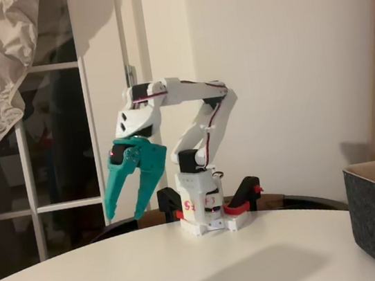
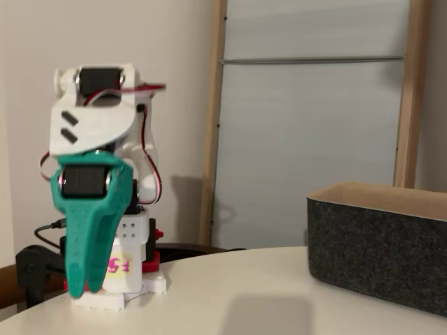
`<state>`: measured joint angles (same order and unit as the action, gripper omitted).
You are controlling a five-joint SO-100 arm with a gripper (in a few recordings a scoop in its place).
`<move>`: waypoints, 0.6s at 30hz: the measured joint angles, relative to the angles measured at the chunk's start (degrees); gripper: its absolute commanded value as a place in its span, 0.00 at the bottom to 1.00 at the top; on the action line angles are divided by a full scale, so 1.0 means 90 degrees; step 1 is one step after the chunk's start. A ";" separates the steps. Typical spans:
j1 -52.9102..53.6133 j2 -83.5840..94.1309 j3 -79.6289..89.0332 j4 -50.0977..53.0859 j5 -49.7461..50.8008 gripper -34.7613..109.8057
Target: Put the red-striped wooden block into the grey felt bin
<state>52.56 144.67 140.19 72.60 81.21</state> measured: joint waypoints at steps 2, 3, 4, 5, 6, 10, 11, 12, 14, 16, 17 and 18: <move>0.0000 0.0488 0.0303 -0.0146 0.0000 0.37; 0.0000 0.0742 0.0469 -0.0244 0.0000 0.36; 0.0000 0.0996 0.0645 -0.0342 0.0000 0.36; 0.0000 0.1250 0.0762 -0.0439 0.0000 0.36; 0.0000 0.1504 0.0928 -0.0557 0.0000 0.35; 0.0000 0.2490 0.1396 -0.0908 0.0117 0.33; 0.0000 0.2734 0.1455 -0.0996 0.0146 0.32; 0.0000 0.2969 0.1582 -0.1045 0.0146 0.31; 0.0000 0.3418 0.1660 -0.1152 0.0215 0.28; 0.0000 0.3799 0.1748 -0.1172 0.0244 0.26; 0.0000 0.3965 0.1807 -0.1191 0.0244 0.25; 0.0000 0.4131 0.1943 -0.1191 0.0254 0.25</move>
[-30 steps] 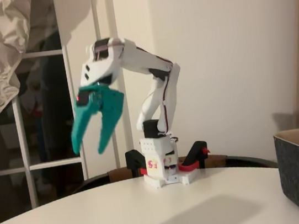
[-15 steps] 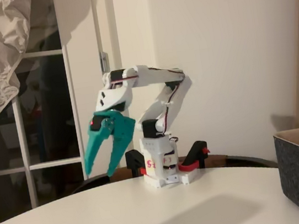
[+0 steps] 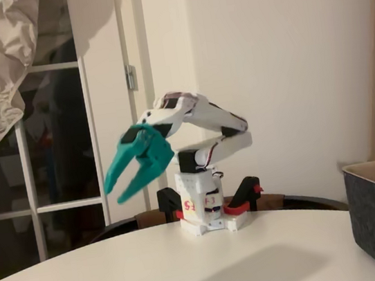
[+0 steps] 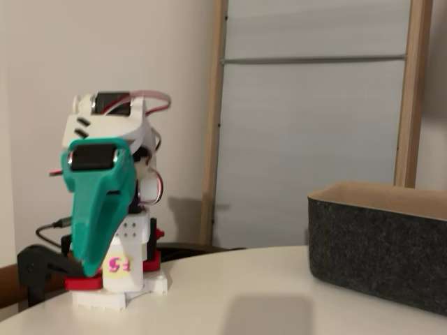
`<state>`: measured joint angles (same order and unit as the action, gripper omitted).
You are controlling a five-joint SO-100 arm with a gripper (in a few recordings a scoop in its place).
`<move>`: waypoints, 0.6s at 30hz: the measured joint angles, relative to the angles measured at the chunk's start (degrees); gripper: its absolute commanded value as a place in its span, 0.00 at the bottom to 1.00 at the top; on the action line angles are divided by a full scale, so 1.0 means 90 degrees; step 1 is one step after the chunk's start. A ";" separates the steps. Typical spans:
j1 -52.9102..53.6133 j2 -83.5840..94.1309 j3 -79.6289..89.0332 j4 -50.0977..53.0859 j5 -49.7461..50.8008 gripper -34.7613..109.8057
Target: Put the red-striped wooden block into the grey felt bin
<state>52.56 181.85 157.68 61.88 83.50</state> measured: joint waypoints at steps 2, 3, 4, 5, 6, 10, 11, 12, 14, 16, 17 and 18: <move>0.0000 0.0342 0.0078 -0.0020 0.0010 0.24; 0.0000 0.0488 0.0225 -0.0020 -0.0020 0.24; 0.0000 0.0645 0.0313 -0.0020 -0.0029 0.24; 0.0000 0.0820 0.0410 -0.0020 -0.0029 0.24; 0.0000 0.0938 0.0557 -0.0020 -0.0029 0.24; 0.0000 0.1064 0.0967 -0.0166 -0.0127 0.24; 0.0000 0.1074 0.1006 -0.0186 -0.0127 0.24; 0.0000 0.1074 0.1094 -0.0186 -0.0146 0.24; 0.0000 0.1094 0.1309 -0.0205 -0.0146 0.24; 0.0000 0.1094 0.1533 -0.0205 -0.0107 0.24; 0.0000 0.1094 0.1631 -0.0215 -0.0088 0.24; 0.0000 0.1094 0.1748 -0.0225 -0.0088 0.24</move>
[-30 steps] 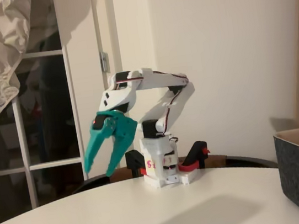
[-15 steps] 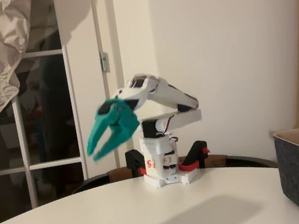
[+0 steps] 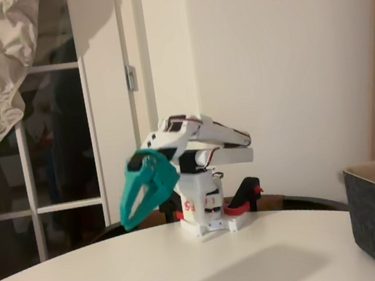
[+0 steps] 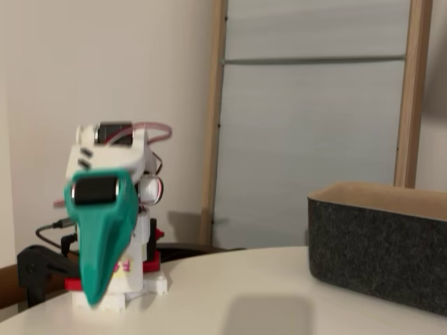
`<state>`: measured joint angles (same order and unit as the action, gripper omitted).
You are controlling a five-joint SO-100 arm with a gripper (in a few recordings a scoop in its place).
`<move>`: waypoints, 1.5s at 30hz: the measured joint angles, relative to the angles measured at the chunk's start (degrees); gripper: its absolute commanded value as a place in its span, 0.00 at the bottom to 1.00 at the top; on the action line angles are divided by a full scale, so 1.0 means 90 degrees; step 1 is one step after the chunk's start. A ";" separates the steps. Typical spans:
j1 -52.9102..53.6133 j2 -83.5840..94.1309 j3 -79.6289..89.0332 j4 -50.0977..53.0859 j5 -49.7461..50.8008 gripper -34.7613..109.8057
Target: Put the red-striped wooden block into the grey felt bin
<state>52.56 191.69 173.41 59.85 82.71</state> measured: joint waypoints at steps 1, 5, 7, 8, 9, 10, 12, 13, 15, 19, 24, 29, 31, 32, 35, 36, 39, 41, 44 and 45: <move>0.0000 0.0000 0.0020 0.0000 0.0010 0.24; 0.0000 0.0000 0.0371 -0.0010 0.0215 0.24; 0.0000 0.0000 0.0498 -0.0010 0.0225 0.24; 0.0000 0.0000 0.0557 -0.0010 0.0254 0.24; 0.0000 0.0000 0.0596 -0.0010 0.0303 0.24; 0.0000 0.0010 0.0615 -0.0010 0.0293 0.24; 0.0000 0.0010 0.0635 -0.0010 0.0430 0.24; 0.0000 0.0010 0.0654 -0.0010 0.0400 0.24; 0.0059 0.0010 0.0674 -0.0010 0.0430 0.24; 0.0117 0.0010 0.0674 -0.0010 0.0352 0.24; 0.0117 0.0010 0.0674 -0.0010 0.0098 0.25; 0.0117 0.0010 0.0674 0.0010 0.0361 0.28; 0.0117 0.0010 0.0674 0.0049 0.0498 0.28; 0.0117 0.0010 0.0674 0.0068 0.0527 0.28; 0.0117 0.0010 0.0674 0.0078 0.0547 0.28; 0.0117 0.0010 0.0674 0.0088 0.0547 0.28; 0.0117 0.0010 0.0674 0.0088 0.0547 0.28; 0.0117 0.0010 0.0674 0.0088 0.0547 0.27; 0.0117 0.0010 0.0674 0.0088 0.0547 0.27; 0.0117 0.0010 0.0674 0.0088 0.0547 0.27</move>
